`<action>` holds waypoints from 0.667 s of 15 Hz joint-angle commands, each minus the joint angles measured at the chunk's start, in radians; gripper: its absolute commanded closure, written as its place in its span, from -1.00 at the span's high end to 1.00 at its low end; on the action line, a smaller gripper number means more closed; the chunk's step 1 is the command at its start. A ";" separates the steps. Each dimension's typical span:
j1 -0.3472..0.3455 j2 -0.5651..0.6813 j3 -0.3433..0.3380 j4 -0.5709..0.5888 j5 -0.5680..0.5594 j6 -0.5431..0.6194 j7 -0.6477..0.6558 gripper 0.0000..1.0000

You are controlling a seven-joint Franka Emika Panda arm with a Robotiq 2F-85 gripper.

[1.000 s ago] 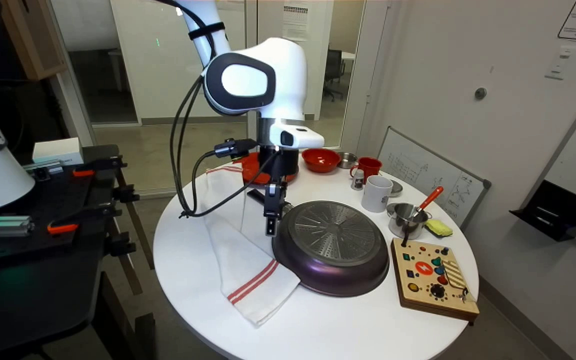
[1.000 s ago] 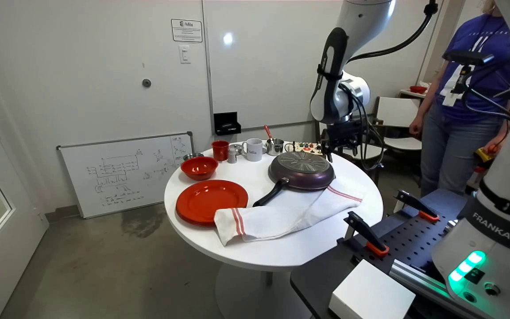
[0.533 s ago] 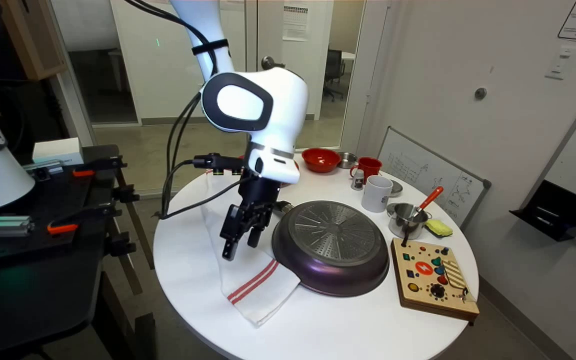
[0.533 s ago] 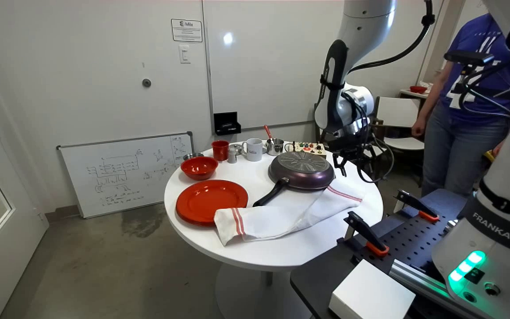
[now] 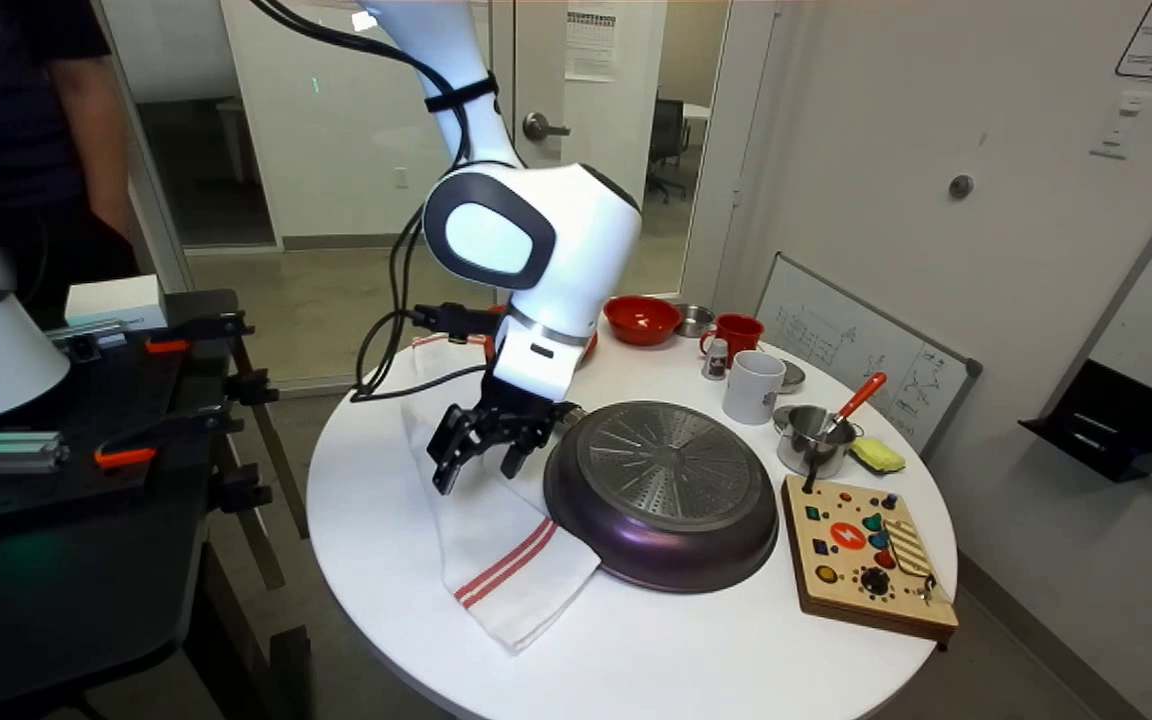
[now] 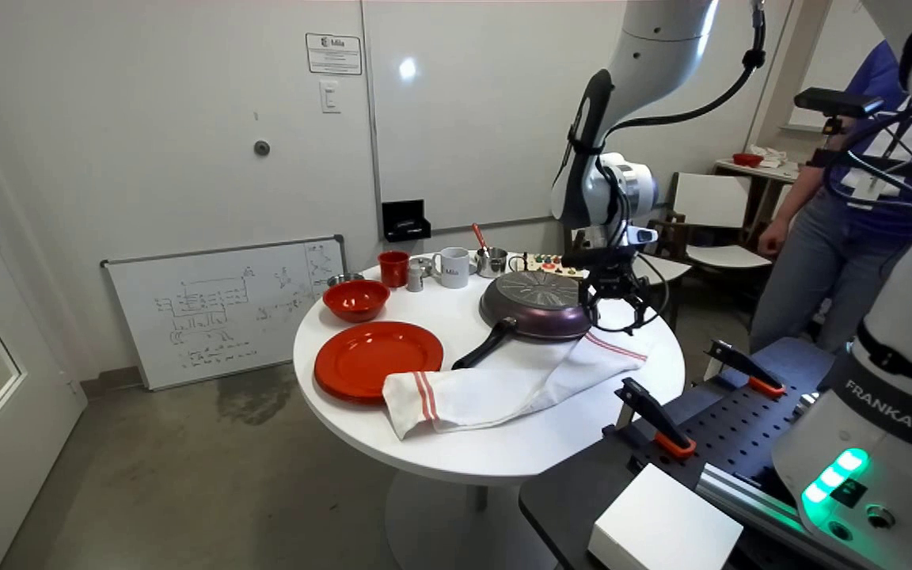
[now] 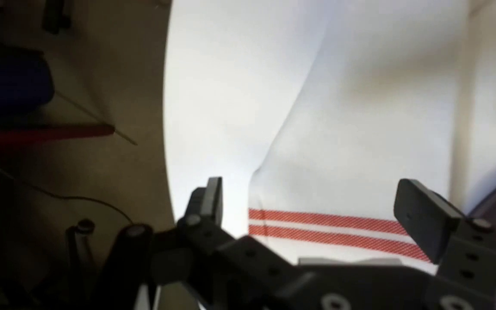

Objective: Unfold the towel

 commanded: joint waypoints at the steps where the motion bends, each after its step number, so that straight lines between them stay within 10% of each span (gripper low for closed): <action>1: -0.033 -0.015 0.089 0.039 0.129 -0.004 0.095 1.00; 10: 0.108 0.065 0.040 0.073 0.040 0.059 0.460 1.00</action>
